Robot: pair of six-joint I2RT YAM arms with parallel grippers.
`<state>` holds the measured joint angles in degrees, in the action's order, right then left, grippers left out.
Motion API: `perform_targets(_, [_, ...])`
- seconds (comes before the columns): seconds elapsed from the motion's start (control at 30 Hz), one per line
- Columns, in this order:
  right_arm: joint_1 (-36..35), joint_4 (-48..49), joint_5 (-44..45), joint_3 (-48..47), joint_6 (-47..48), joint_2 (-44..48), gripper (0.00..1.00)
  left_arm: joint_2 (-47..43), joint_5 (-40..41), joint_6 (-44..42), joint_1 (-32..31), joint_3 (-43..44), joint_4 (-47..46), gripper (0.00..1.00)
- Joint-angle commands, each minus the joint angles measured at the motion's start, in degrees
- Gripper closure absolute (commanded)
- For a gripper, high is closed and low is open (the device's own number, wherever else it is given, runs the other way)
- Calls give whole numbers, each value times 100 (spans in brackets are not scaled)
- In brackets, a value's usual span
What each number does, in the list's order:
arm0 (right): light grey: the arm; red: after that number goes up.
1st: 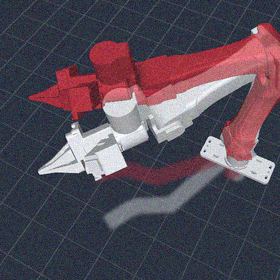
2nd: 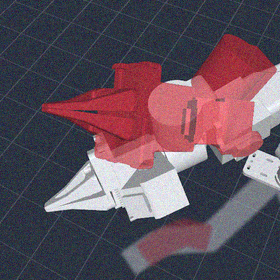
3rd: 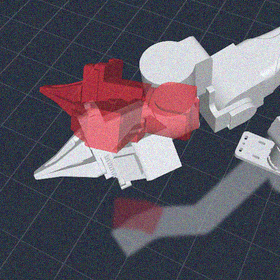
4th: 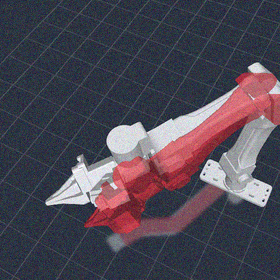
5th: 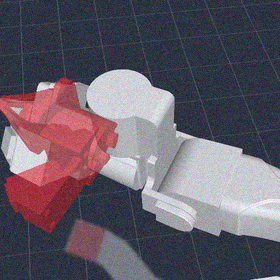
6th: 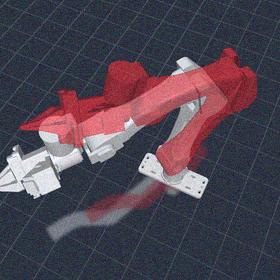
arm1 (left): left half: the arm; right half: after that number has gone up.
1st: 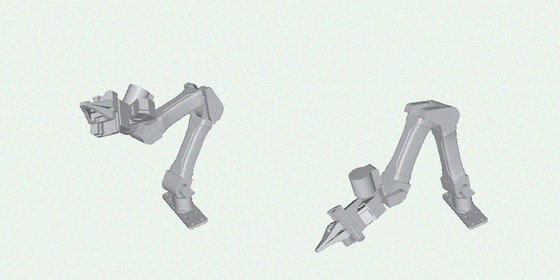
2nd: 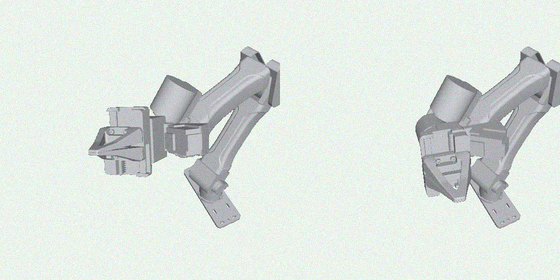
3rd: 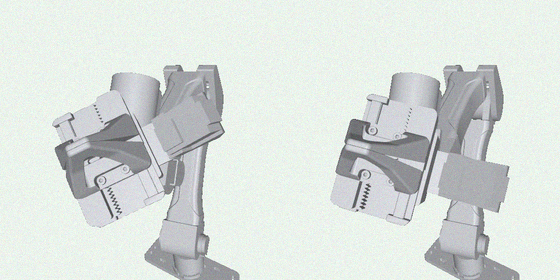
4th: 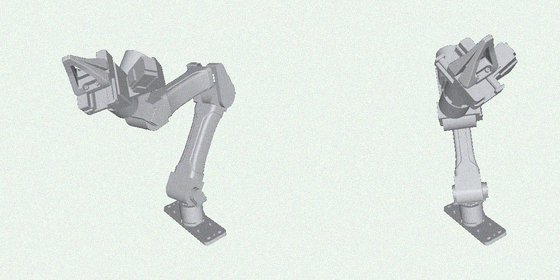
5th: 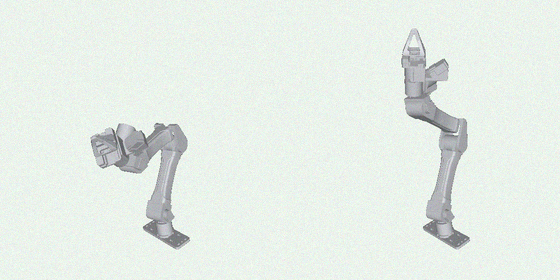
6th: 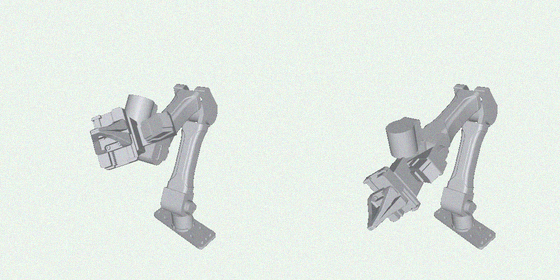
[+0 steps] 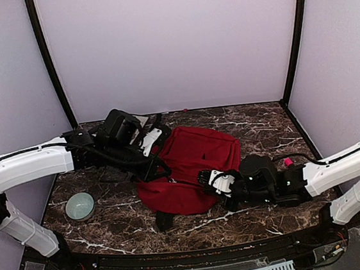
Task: Pack the student bag
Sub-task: Zip the largest pocket of the bag in the student bag, then hold the largest pocket of the student bag.
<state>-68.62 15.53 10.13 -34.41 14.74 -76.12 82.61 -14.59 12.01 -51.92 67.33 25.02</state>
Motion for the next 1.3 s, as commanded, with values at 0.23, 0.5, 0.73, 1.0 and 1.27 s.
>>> perform_targets(0.23, [-87,-49,296,590,-471,763,100,-740,226,-210,620,-448,167,100])
perform_targets(0.5, [-84,106,884,370,-1102,861,60,-270,-360,15,622,22,408,100])
perform_targets(0.73, [-120,-342,773,-23,-1327,989,48,-27,-739,385,613,476,167,100])
perform_targets(1.0, [-319,-457,687,-342,-1550,1160,41,595,-931,879,376,1346,124,100])
perform_targets(1.27, [-496,-414,915,-466,-1890,1071,41,945,-884,1168,341,1794,96,100])
